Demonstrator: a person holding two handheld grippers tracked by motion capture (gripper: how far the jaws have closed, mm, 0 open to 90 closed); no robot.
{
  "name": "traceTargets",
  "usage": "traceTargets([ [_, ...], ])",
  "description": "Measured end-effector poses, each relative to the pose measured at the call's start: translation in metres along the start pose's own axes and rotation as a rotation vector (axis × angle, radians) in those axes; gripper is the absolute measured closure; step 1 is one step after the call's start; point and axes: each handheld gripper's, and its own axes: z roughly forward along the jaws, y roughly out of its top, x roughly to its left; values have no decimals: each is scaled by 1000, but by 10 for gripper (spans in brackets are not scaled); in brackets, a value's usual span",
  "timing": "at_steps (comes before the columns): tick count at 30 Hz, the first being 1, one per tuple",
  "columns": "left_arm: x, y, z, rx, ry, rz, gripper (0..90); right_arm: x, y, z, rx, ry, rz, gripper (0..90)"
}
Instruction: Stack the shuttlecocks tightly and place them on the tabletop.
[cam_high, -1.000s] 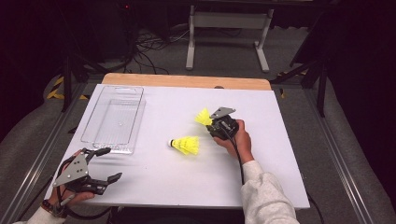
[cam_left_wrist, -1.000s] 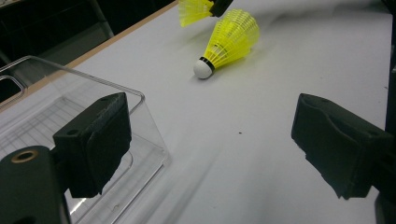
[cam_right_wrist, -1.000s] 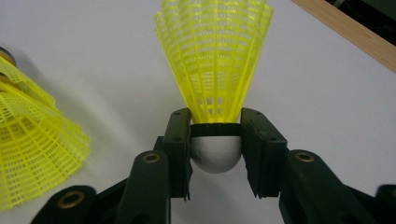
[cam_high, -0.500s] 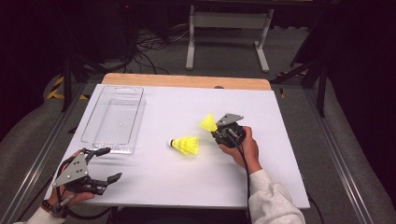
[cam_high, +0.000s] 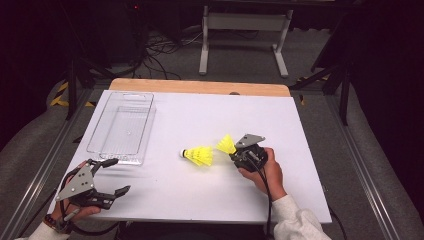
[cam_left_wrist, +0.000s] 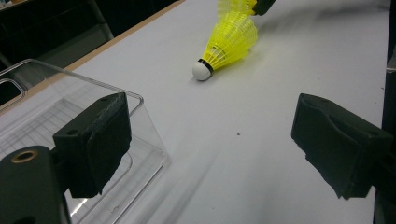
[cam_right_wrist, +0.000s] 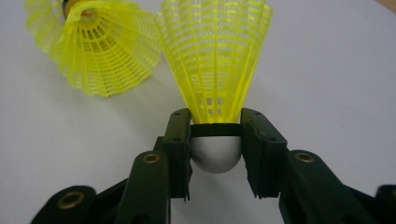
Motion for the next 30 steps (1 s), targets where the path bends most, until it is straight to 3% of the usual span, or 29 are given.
traceTargets([
  [16, 0, 0, 0, 5, -9, 4, 130, 5, -17, 7, 69, 40, 27, 649],
  [30, 0, 0, 0, 2, -8, 3, 130, 3, -22, 9, 84, 54, 41, 594],
])
